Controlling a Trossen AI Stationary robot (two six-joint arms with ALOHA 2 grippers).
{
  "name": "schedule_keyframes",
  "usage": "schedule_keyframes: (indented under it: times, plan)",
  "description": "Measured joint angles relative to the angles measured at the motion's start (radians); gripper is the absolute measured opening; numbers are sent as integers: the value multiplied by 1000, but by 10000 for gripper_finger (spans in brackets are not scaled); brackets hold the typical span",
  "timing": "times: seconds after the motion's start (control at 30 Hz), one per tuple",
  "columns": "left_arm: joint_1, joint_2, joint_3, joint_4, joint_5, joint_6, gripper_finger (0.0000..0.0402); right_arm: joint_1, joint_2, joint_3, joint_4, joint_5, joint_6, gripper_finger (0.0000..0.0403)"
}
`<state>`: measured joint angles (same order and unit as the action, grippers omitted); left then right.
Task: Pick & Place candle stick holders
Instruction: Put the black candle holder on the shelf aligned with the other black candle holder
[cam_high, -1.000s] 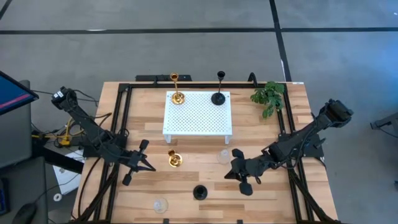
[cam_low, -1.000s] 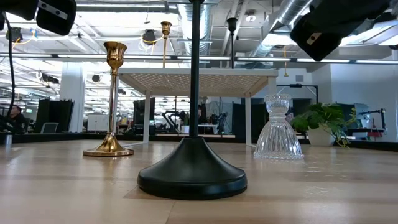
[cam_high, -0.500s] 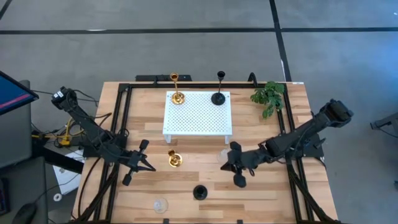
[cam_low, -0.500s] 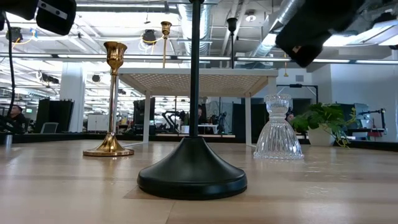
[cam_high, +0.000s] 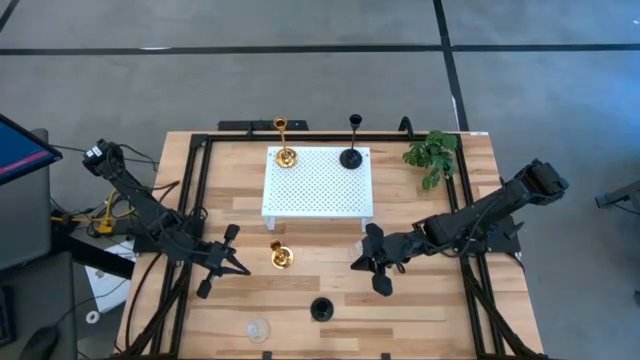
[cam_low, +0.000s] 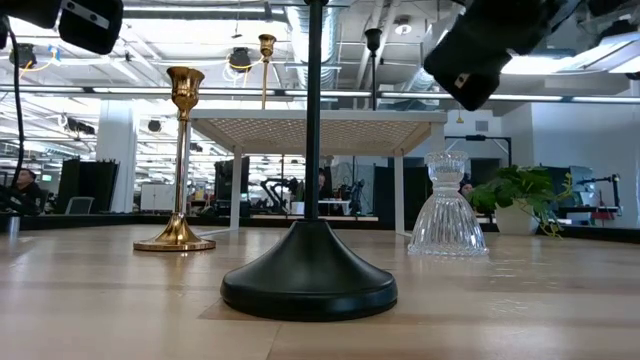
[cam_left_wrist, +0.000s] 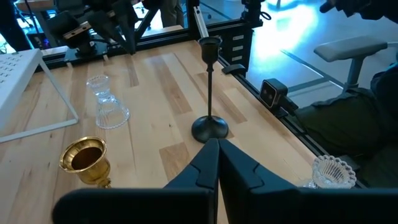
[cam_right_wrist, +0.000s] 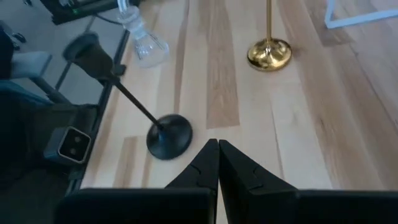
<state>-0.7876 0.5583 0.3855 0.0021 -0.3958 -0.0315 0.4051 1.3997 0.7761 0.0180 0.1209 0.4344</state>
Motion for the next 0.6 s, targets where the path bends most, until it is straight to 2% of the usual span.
schedule_keyframes:
  times: [0.17,0.33,0.43,0.6]
  plan:
    - [0,0,0,5,0,0,7,17,87,1,146,-48,-51,0]
    - [0,0,0,7,0,0,8,21,196,0,211,-58,-52,0]
    - [0,0,0,7,0,0,5,18,251,0,266,-99,-34,0]
    - [0,0,0,8,0,0,8,27,319,3,460,-163,-25,0]
